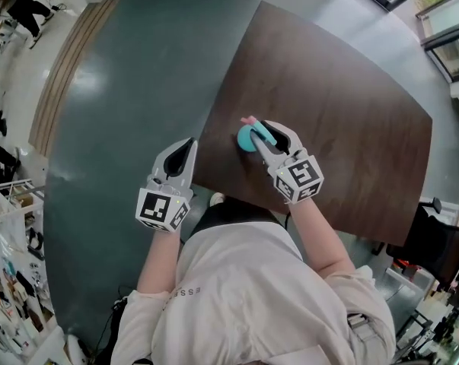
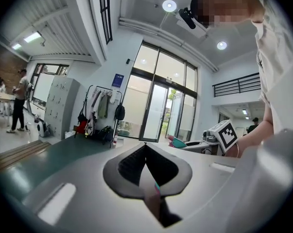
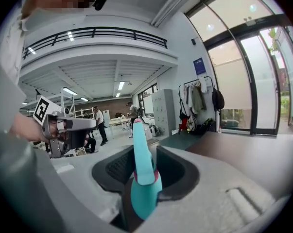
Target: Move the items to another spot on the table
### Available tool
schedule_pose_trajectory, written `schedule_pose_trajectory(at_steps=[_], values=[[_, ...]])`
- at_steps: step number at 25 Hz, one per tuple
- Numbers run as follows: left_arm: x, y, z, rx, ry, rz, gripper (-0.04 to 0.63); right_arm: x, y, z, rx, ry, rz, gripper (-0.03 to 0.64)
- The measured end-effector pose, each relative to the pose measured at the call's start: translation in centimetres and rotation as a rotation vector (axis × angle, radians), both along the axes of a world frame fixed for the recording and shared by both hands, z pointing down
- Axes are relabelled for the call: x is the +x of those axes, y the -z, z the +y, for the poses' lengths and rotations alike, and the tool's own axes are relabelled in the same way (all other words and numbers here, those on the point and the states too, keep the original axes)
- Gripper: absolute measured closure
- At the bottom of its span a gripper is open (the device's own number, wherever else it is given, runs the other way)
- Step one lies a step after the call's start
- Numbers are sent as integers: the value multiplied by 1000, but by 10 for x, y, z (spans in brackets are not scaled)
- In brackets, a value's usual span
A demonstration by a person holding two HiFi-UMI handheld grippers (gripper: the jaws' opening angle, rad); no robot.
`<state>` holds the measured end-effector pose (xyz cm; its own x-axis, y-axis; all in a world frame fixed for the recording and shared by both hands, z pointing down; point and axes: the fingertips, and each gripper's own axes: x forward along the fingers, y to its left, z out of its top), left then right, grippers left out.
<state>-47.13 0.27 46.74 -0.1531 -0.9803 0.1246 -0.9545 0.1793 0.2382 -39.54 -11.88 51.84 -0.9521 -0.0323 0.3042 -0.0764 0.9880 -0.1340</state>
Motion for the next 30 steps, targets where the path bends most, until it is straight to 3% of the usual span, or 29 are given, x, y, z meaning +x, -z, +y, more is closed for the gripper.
schedule_pose_trajectory(at_steps=[7, 10, 13, 17, 22, 30], values=[[35, 9, -4, 30, -190, -8, 588, 50, 29, 9, 20, -189, -20, 500], [65, 13, -23, 37, -315, -10, 588, 89, 40, 1, 42, -305, -26, 500], [98, 14, -40, 55, -388, -13, 588, 136, 41, -9, 49, -396, -22, 500], [148, 19, -58, 57, -466, -11, 587, 204, 33, -16, 40, -506, -6, 500], [215, 28, -81, 61, -578, -113, 588, 279, 37, -23, 47, -608, -27, 500], [370, 35, -120, 90, -695, -72, 588, 438, 50, -37, 90, -722, -39, 500]])
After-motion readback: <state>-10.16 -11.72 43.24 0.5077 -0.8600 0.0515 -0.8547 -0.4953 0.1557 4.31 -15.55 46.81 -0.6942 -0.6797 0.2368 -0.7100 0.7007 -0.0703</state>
